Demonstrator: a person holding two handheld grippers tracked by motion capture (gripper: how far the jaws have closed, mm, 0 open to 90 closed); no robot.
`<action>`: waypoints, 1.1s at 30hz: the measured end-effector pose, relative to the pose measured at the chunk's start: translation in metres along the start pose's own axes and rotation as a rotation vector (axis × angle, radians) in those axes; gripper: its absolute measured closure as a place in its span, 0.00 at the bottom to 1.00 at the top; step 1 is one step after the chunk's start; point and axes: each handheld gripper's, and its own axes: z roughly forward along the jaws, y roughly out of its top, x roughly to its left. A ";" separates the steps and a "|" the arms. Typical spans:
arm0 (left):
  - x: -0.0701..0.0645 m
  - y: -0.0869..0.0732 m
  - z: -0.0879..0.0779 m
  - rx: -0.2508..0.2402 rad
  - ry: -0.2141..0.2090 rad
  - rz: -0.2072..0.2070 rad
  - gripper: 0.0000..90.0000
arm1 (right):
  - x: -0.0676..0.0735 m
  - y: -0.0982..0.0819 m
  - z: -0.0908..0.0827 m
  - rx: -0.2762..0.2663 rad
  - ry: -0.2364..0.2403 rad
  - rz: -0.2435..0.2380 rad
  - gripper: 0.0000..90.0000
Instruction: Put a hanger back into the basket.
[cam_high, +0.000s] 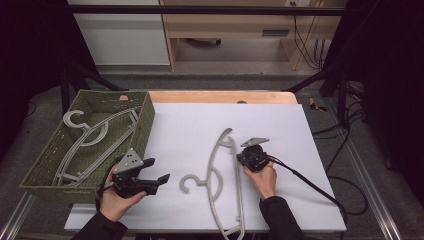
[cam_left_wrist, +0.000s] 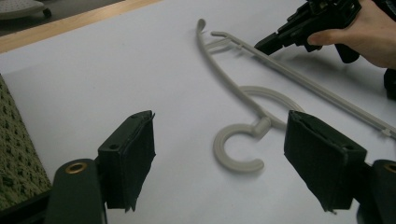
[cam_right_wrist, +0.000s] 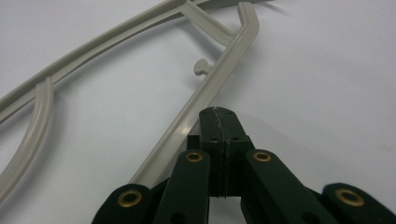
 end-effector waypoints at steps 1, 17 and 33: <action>0.000 0.000 0.000 -0.001 0.000 -0.001 0.27 | 0.002 0.001 0.002 -0.003 0.018 -0.026 1.00; -0.002 0.000 0.001 0.009 -0.003 0.004 0.27 | 0.046 -0.019 -0.033 0.009 0.107 -0.023 0.54; 0.000 -0.001 0.003 0.016 0.000 -0.002 0.27 | 0.039 -0.001 -0.014 0.135 0.045 0.026 0.85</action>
